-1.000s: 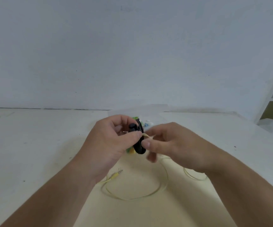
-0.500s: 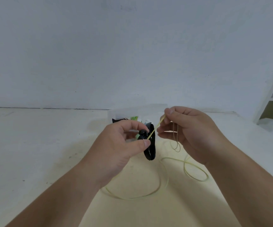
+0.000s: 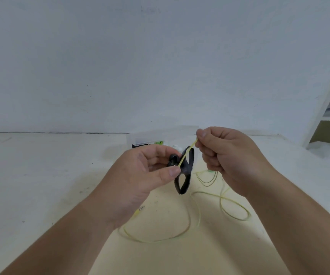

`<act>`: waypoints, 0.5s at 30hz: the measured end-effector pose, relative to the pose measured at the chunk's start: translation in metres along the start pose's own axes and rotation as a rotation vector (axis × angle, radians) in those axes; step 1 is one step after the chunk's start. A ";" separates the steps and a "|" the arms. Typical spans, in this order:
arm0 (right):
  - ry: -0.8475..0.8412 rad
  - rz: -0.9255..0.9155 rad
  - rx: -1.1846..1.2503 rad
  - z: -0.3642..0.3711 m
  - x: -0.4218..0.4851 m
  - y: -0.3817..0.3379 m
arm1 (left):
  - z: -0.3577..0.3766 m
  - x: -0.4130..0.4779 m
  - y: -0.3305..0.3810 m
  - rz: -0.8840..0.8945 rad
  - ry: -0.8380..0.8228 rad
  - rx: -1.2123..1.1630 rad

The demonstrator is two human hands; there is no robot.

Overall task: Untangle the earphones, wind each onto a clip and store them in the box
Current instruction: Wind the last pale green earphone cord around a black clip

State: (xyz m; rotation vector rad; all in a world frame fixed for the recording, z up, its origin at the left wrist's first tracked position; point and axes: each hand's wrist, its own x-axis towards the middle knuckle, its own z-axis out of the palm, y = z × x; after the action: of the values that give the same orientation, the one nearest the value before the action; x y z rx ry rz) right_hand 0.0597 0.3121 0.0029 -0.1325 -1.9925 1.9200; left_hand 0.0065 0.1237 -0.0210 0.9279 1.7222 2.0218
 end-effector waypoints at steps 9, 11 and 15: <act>-0.031 0.109 -0.183 0.004 0.000 0.010 | 0.000 0.001 0.002 -0.069 0.017 -0.266; -0.080 0.108 -0.244 0.007 -0.002 0.011 | 0.001 0.001 0.003 -0.052 0.043 -0.314; -0.295 0.095 -0.363 0.023 -0.011 0.015 | 0.000 0.004 0.002 0.029 0.174 -0.341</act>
State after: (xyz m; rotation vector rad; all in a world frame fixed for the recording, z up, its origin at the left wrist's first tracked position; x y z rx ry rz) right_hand 0.0598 0.2881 -0.0142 -0.0384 -2.5622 1.6910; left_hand 0.0040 0.1255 -0.0182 0.6858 1.3832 2.3768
